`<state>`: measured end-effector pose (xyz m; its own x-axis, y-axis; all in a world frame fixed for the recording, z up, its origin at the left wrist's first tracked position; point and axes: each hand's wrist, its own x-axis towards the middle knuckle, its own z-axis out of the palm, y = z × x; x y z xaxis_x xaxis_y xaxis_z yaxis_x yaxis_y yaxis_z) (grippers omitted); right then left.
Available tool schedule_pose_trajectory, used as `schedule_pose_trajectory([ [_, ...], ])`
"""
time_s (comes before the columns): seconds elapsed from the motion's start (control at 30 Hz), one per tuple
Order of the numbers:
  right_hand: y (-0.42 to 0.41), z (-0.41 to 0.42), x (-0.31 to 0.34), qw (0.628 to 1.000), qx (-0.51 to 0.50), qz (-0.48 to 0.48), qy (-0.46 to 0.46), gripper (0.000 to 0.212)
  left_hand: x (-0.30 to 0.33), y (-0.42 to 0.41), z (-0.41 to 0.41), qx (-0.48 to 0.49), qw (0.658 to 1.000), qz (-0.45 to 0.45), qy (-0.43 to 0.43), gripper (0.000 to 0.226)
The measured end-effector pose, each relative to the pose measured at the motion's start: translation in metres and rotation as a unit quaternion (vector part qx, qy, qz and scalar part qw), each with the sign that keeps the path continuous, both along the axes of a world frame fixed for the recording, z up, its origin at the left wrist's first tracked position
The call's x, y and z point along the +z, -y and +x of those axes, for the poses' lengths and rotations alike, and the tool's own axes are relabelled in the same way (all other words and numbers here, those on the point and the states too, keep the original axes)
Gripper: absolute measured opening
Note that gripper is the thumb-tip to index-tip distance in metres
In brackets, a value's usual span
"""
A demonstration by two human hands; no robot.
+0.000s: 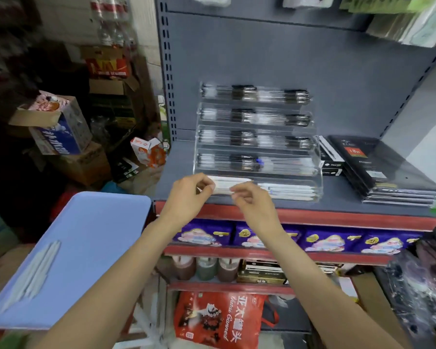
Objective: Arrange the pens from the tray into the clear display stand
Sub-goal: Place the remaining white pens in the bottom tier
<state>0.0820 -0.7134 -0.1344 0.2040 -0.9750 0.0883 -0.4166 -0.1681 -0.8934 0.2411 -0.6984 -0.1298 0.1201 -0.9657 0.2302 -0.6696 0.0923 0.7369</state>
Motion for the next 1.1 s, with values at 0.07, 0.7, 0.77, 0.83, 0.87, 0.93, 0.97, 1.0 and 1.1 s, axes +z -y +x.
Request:
schedule_pose_trajectory([
  [0.07,-0.019,0.045,-0.011,0.999,0.028,0.027,0.002,0.017,-0.009,-0.025,0.039,0.024,1.000,0.010,0.001,0.008],
  [0.7,-0.139,0.369,-0.167,0.955,0.104,0.191,-0.203,0.035,-0.173,-0.174,0.366,0.110,0.954,0.226,0.160,0.046],
  [0.77,-0.137,0.390,-0.172,0.951,0.096,0.179,-0.234,0.040,-0.181,-0.175,0.376,0.070,0.948,0.225,0.215,0.052],
  [0.83,-0.135,0.407,-0.176,0.945,0.082,0.159,-0.275,0.043,-0.189,-0.175,0.383,0.020,0.933,0.238,0.269,0.055],
  [0.87,-0.134,0.415,-0.176,0.940,0.074,0.148,-0.298,0.043,-0.194,-0.174,0.386,-0.002,0.927,0.246,0.282,0.057],
  [0.93,-0.131,0.427,-0.175,0.931,0.064,0.126,-0.335,0.046,-0.203,-0.174,0.392,-0.030,0.927,0.254,0.274,0.060],
  [0.97,-0.128,0.432,-0.176,0.928,0.062,0.120,-0.347,0.047,-0.206,-0.174,0.394,-0.038,0.929,0.255,0.265,0.061],
  [1.0,-0.126,0.436,-0.176,0.924,0.060,0.120,-0.357,0.048,-0.209,-0.174,0.396,-0.044,0.931,0.256,0.257,0.062],
  [1.1,-0.120,0.441,-0.178,0.911,0.047,0.126,-0.390,0.046,-0.212,-0.176,0.399,-0.048,0.933,0.256,0.247,0.064],
])
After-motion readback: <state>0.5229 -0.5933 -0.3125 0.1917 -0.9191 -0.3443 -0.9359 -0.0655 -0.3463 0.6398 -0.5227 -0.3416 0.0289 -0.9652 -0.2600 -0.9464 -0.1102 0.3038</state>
